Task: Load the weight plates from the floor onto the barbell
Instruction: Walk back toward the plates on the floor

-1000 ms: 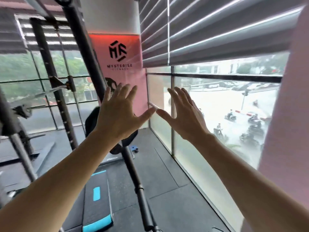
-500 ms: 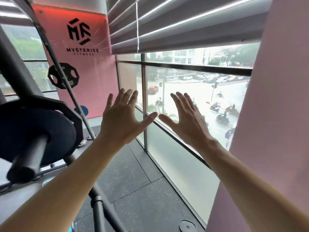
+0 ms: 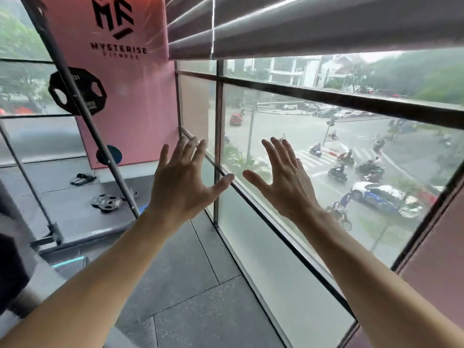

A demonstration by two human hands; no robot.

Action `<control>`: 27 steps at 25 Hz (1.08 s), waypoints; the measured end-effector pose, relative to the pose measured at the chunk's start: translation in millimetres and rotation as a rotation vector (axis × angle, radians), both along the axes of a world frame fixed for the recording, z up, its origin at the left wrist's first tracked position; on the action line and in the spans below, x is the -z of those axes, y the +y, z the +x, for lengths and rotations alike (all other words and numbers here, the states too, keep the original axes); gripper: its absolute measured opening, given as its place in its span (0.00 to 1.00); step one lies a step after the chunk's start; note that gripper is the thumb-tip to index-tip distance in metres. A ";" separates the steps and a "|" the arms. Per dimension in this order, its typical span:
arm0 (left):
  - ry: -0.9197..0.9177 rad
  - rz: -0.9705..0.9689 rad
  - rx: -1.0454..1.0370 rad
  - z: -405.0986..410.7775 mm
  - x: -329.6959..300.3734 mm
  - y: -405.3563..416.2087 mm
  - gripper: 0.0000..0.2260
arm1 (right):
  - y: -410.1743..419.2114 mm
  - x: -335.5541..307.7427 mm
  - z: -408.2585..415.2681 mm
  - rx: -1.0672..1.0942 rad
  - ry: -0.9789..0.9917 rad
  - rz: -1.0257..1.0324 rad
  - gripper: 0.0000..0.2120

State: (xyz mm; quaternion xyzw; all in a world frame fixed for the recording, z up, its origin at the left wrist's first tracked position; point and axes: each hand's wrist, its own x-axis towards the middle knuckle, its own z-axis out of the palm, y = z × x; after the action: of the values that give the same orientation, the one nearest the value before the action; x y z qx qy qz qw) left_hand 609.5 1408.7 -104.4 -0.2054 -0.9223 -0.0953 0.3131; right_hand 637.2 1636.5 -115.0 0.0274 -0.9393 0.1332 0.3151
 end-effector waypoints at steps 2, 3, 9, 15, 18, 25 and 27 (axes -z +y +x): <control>0.008 0.003 -0.015 -25.7 -3.5 2.4 0.48 | -1.1 -1.1 -31.3 -0.021 -0.010 -0.018 0.44; 0.013 0.008 -0.029 -38.9 -5.2 1.6 0.48 | -4.3 -2.3 -49.7 -0.037 -0.015 -0.031 0.45; 0.016 0.011 -0.127 -116.7 -6.6 -10.0 0.49 | -26.4 -9.2 -150.8 -0.163 0.019 -0.044 0.45; -0.007 -0.014 -0.249 -220.5 5.7 -6.7 0.48 | -12.5 -0.5 -268.6 -0.256 0.023 -0.030 0.44; -0.027 -0.002 -0.301 -273.4 1.8 3.9 0.48 | 2.5 -5.9 -332.0 -0.311 -0.001 -0.035 0.42; -0.029 -0.005 -0.373 -381.7 2.5 27.1 0.47 | 15.8 -8.4 -452.9 -0.392 -0.011 -0.043 0.45; -0.028 -0.006 -0.384 -405.6 7.3 32.9 0.47 | 17.9 -1.1 -477.8 -0.406 -0.029 -0.040 0.45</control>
State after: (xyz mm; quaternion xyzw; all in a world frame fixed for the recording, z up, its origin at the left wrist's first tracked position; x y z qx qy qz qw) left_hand 203.9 1441.6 -111.7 -0.0251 -0.9491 -0.0337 0.3123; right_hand 159.4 1654.4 -113.9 0.2081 -0.9161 0.2128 0.2686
